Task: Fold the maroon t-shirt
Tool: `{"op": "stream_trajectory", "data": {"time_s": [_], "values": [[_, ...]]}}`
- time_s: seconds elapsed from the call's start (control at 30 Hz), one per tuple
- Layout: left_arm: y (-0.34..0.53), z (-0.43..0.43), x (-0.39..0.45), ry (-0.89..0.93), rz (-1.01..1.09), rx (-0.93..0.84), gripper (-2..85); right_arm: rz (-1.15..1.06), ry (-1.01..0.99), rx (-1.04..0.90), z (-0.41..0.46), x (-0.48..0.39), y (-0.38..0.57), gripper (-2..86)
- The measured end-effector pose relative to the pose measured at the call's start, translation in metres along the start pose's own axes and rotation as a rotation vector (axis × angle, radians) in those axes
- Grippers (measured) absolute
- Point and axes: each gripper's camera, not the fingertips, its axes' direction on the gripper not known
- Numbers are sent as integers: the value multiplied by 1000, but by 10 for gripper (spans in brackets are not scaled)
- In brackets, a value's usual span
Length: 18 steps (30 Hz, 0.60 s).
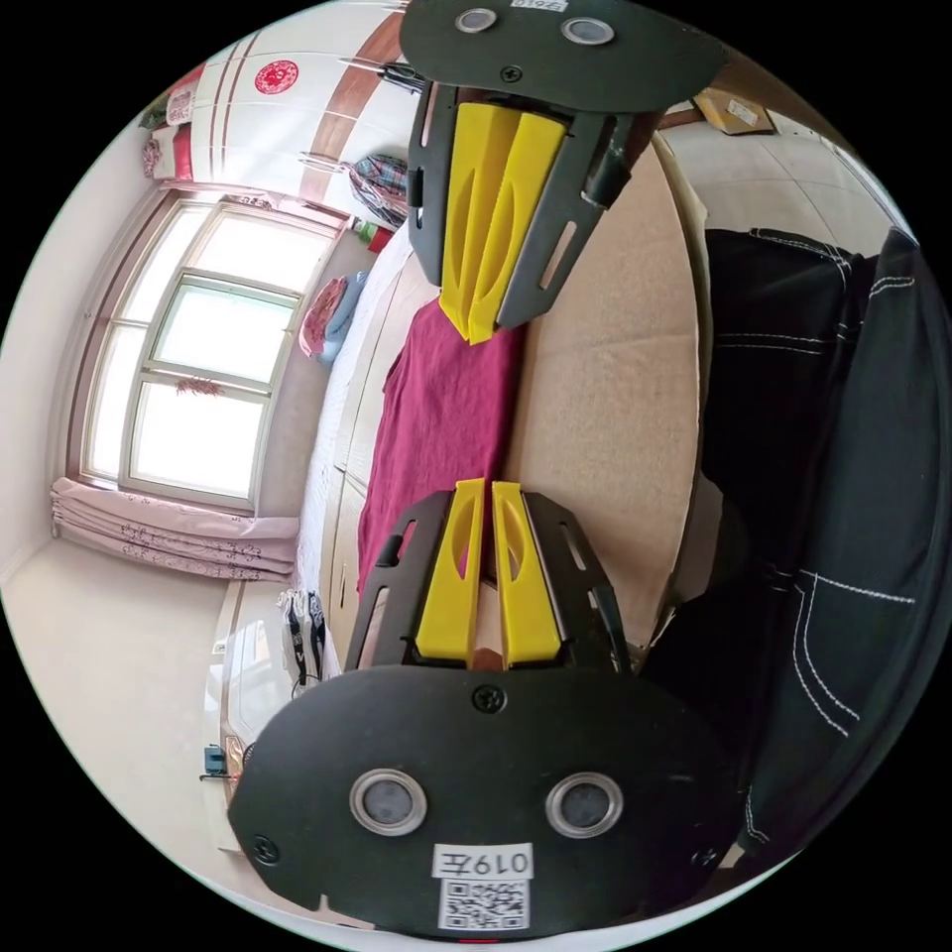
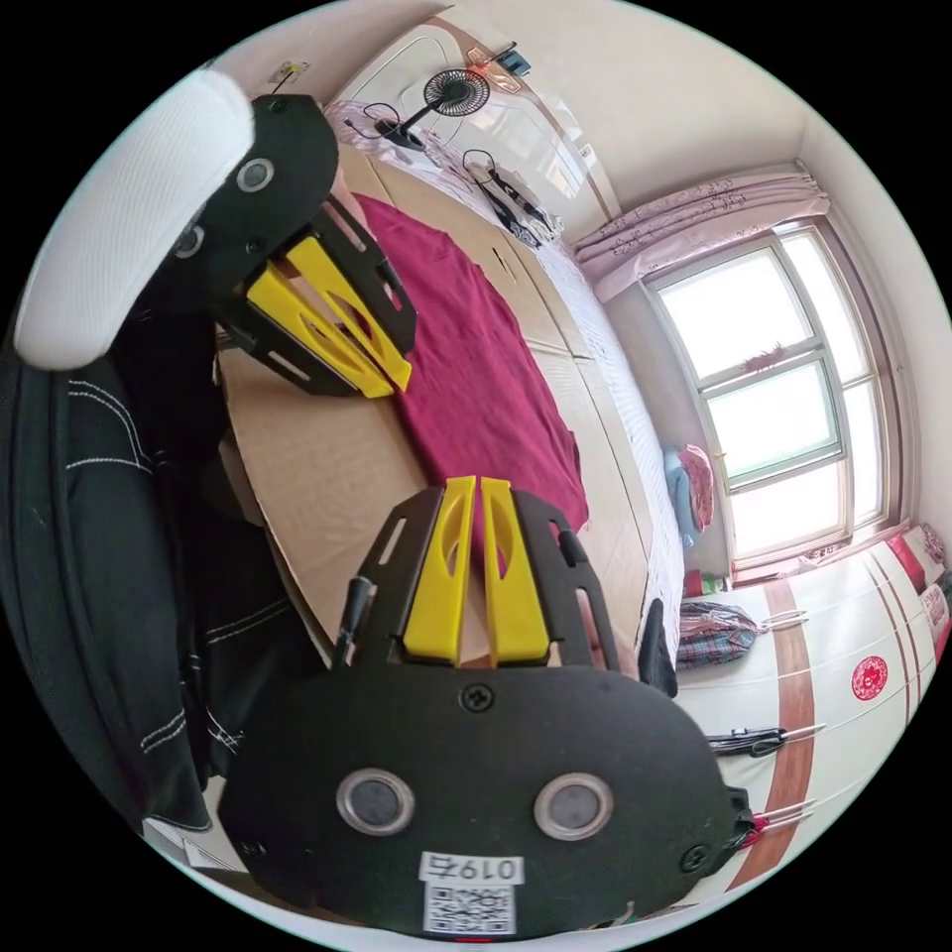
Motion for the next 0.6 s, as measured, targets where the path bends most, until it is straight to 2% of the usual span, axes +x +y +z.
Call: {"op": "stream_trajectory", "data": {"time_s": [0.27, 0.6], "values": [[16, 7, -32, 123, -126, 13, 8, -74, -59, 16, 10, -9, -5, 75], [50, 16, -64, 207, -227, 94, 8, -97, -35, 7, 40, -15, -8, 54]]}}
